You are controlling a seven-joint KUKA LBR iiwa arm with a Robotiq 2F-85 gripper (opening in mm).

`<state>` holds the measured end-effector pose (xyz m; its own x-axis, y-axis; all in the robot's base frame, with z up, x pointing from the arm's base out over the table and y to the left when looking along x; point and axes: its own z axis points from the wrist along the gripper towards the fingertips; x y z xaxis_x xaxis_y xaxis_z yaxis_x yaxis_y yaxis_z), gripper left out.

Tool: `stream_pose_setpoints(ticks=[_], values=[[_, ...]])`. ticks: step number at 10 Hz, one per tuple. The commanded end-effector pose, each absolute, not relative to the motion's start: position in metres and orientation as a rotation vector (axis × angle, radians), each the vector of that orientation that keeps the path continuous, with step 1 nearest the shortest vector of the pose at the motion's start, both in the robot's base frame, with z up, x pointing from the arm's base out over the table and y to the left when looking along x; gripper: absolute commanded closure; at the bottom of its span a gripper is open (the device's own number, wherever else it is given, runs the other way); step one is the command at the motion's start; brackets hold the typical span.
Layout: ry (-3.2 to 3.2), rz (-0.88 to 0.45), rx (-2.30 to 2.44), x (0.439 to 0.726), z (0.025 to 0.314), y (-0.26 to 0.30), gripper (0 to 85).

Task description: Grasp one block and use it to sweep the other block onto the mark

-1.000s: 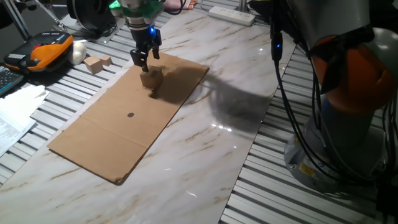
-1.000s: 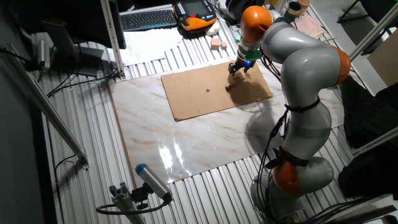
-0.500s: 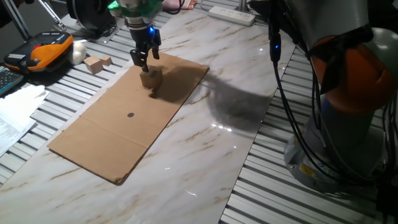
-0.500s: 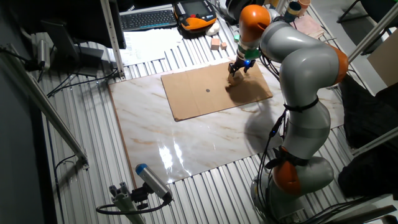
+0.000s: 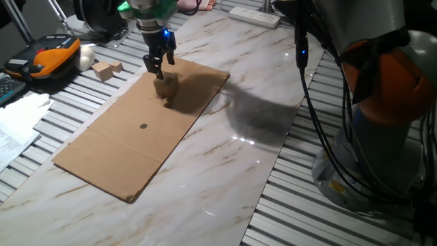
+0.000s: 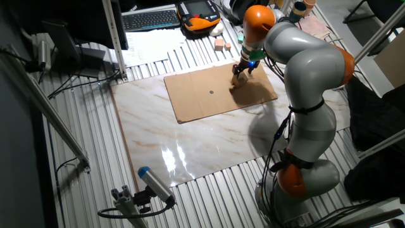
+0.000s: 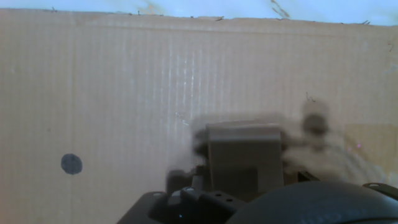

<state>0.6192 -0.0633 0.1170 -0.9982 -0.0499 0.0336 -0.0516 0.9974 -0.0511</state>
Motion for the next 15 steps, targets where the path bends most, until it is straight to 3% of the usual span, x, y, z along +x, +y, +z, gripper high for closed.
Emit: stream_pose_setpoints(ticks=[1,7,15], values=[[-3.103,0.083,0.088,0.619,0.117,-0.063,17.0],[-3.096,0.077,0.124,0.619,0.117,-0.063,17.0],[-3.11,0.036,0.152,0.63,0.088,-0.067,17.0]])
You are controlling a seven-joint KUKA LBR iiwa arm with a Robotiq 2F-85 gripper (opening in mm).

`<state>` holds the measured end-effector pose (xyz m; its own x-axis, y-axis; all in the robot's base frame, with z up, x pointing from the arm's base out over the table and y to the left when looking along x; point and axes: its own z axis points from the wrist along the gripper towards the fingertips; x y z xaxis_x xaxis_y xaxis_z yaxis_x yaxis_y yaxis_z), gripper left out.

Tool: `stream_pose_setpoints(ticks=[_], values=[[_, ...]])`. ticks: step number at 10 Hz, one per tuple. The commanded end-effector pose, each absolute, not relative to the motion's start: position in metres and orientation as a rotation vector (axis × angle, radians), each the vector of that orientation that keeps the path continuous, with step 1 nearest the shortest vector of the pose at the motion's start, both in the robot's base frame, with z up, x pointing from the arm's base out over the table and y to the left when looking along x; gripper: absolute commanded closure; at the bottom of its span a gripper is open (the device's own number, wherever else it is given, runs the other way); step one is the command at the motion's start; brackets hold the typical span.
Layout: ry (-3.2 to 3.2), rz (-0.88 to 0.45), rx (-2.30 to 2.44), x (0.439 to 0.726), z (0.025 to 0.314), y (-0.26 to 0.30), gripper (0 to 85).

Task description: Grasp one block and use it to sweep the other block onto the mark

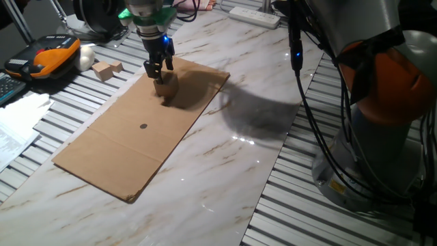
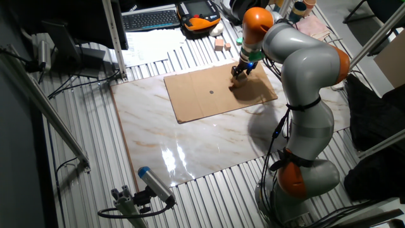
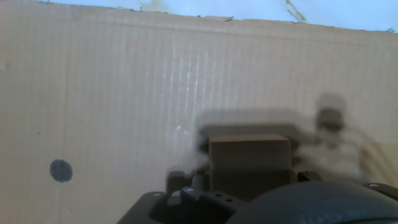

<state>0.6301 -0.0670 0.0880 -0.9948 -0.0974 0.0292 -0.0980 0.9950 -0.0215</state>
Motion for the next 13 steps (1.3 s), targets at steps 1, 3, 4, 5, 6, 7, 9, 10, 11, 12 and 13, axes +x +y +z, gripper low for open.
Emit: stream_pose_setpoints(ticks=[1,3,4,5,6,7,9,10,11,12,13], values=[[-3.113,0.031,0.159,0.6299,0.0862,-0.0689,17.0],[-3.113,0.026,0.157,0.63,0.0843,-0.0671,17.0],[-3.111,0.029,0.156,0.6304,0.0828,-0.0661,17.0],[-3.111,0.024,0.156,0.6309,0.0812,-0.0656,17.0],[-3.113,0.024,0.156,0.6314,0.0795,-0.0654,17.0],[-3.113,0.026,0.157,0.6319,0.0783,-0.0655,17.0],[-3.111,0.029,0.159,0.6322,0.0774,-0.0652,17.0],[-3.108,0.029,0.164,0.6322,0.0773,-0.065,17.0],[-3.105,0.025,0.168,0.6322,0.0772,-0.0649,34.0],[-3.1,0.018,0.173,0.6321,0.0771,-0.0648,34.0],[-3.098,0.018,0.177,0.6321,0.0771,-0.0647,34.0]])
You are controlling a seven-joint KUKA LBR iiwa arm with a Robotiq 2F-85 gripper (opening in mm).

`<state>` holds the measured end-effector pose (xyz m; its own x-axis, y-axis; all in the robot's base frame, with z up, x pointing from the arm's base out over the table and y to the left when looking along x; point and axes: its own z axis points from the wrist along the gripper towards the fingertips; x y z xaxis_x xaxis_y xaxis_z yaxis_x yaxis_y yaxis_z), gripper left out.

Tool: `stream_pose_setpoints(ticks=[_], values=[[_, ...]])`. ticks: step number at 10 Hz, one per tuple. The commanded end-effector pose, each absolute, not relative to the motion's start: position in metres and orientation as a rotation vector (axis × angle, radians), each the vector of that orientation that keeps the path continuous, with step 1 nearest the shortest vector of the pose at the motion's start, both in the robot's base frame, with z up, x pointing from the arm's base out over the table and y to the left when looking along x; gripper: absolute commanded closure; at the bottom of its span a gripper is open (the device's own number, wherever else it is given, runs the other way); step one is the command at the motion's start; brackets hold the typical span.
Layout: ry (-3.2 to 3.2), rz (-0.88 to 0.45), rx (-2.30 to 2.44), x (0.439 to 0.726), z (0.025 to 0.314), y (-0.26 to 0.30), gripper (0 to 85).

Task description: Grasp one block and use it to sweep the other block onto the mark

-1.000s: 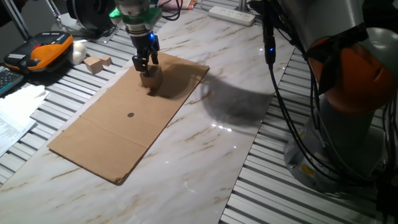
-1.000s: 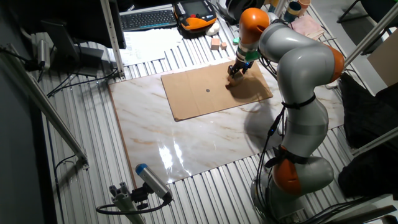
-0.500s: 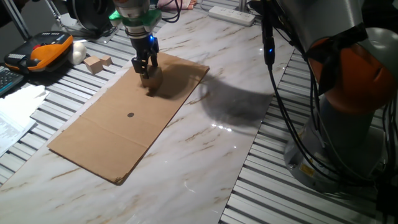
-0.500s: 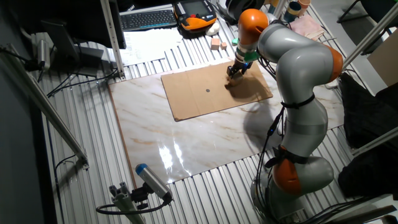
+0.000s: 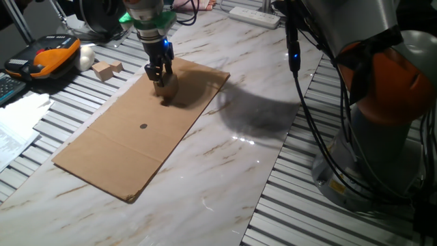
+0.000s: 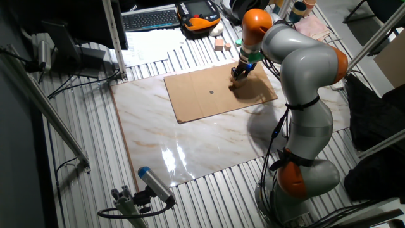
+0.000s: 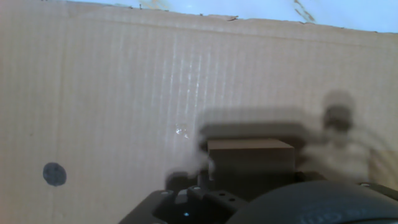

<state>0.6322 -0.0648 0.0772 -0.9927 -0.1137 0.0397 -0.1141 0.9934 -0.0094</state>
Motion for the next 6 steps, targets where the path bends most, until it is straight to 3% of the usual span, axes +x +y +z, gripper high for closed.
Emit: stream_pose_setpoints(ticks=[1,2,3,5,6], values=[[-3.094,0.018,0.179,0.6322,0.0771,-0.0646,34.0],[-3.089,0.014,0.181,0.6321,0.0768,-0.0643,34.0],[-3.088,0.01,0.184,0.632,0.0765,-0.0636,51.0],[-3.084,0.005,0.19,0.6318,0.0757,-0.0614,51.0],[-3.079,0.008,0.197,0.6317,0.0755,-0.0601,68.0]])
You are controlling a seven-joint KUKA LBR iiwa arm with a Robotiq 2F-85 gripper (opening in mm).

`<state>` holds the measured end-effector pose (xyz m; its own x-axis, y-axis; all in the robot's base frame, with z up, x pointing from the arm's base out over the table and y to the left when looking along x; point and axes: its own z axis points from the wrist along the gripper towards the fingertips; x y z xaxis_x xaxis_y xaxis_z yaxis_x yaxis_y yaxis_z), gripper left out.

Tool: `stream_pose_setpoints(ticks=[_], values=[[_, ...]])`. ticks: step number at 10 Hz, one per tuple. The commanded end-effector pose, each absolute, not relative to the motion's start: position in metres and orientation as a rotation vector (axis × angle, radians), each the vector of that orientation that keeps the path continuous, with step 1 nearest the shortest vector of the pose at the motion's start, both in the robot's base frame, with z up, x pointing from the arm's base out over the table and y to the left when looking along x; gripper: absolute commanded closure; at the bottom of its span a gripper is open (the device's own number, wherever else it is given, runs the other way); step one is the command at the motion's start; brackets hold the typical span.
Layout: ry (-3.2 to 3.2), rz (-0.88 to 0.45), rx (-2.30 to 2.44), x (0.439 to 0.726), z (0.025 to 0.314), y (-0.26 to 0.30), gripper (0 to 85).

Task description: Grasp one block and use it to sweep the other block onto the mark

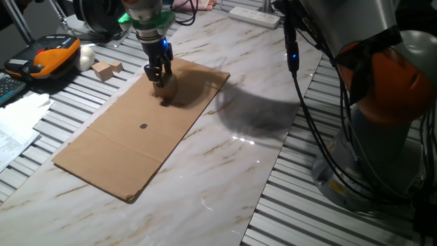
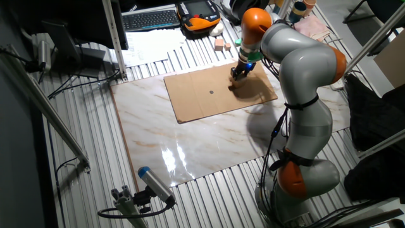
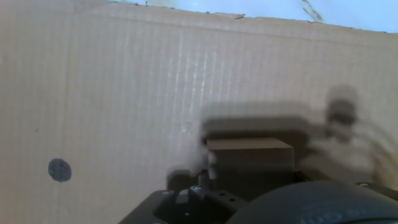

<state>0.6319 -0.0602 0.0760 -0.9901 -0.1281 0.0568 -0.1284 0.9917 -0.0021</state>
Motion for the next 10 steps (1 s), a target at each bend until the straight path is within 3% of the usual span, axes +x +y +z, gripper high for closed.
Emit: stream_pose_setpoints(ticks=[1,5,6,10], values=[[-3.072,0.007,0.201,0.632,0.076,-0.059,68.0],[-3.063,0.0,0.196,0.631,0.075,-0.051,68.0],[-3.059,-0.006,0.191,0.631,0.075,-0.048,85.0],[-3.054,-0.018,0.183,0.63,0.074,-0.043,85.0]])
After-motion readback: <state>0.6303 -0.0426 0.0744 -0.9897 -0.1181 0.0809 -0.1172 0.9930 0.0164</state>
